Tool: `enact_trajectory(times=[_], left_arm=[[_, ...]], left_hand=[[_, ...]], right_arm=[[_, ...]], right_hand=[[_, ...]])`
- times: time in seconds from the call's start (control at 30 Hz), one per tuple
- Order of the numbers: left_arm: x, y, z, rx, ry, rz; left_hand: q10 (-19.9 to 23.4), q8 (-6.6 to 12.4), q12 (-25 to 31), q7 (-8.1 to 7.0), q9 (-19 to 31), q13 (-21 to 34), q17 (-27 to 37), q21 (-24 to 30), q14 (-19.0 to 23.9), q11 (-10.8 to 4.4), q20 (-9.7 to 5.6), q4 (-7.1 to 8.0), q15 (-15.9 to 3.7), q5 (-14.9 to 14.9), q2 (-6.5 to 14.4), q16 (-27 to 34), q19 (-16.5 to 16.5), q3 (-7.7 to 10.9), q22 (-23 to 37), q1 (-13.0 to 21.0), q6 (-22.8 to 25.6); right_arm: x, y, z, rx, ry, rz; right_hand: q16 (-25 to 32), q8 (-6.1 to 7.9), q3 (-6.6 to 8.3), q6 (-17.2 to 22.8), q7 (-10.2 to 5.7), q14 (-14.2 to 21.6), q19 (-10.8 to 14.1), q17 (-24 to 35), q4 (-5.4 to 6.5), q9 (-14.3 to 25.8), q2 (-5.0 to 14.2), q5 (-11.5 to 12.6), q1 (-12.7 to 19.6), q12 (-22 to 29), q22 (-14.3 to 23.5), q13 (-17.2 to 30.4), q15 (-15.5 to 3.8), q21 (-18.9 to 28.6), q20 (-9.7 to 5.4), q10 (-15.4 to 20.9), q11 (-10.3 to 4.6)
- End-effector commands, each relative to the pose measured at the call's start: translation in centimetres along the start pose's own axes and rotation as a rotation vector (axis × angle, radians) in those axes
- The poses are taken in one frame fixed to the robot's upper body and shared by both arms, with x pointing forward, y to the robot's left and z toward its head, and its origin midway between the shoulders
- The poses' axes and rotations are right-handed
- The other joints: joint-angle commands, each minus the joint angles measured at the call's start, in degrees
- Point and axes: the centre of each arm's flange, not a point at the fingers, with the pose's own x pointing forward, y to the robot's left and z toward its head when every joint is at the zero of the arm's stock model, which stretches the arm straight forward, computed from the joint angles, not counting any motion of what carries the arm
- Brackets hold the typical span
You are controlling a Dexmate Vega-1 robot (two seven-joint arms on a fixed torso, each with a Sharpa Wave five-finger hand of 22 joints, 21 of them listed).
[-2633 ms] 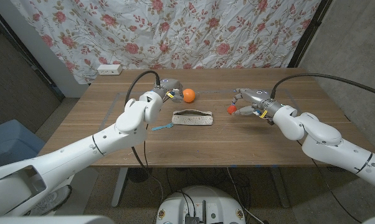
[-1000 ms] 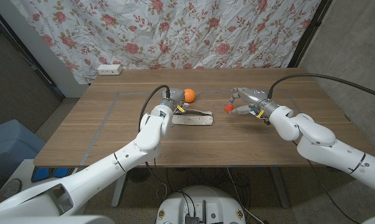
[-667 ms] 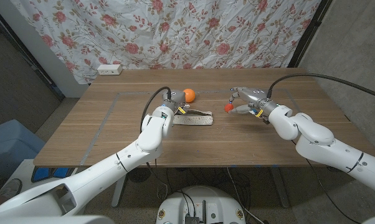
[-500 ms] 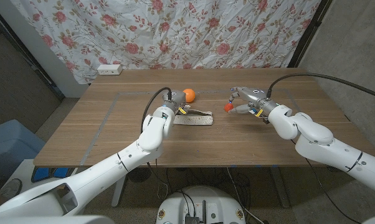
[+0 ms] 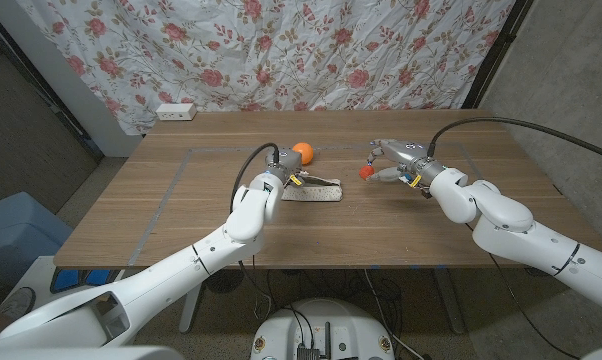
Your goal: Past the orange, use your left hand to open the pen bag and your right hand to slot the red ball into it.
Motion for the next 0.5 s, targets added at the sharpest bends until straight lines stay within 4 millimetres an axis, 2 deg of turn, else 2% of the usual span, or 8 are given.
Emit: enact_trajectory(times=[0.03, 0.5], left_arm=[[-0.06, -0.74, -0.16, -0.003, -0.001, -0.034], [-0.72, -0.38, -1.05, 0.020, 0.019, -0.036]], left_hand=[[0.3, -0.38, -0.2, -0.14, 0.2, 0.1, 0.1, -0.1, 0.3, 0.06, 0.12, 0.04, -4.94, 0.0, 0.0, 0.0, 0.6, -0.55, 0.1, 0.9, 0.0], [0.1, -1.20, -0.4, -0.65, 0.3, 0.1, 0.1, -0.2, 0.4, -0.02, 0.24, 0.03, -4.81, 0.0, 0.3, 0.0, 0.6, -1.15, 0.1, 1.4, -0.9]], right_arm=[[-0.31, 0.05, -0.22, -0.001, 0.012, -0.004], [-0.84, 0.00, 0.16, 0.004, 0.024, -0.012]], right_hand=[[0.1, 0.53, -0.38, 0.8, -0.10, 0.6, 0.4, 0.2, 0.05, 0.1, 0.83, 0.4, 0.0, -0.3, 0.2, 0.0, -0.15, -0.2, -0.05, 0.5, -0.06], [0.0, 0.57, -0.47, 0.8, -0.10, 0.6, 0.5, 0.2, 0.03, 0.1, 0.94, 0.3, 0.0, -0.4, 0.2, 0.0, -0.14, -0.2, -0.02, 0.6, -0.04]])
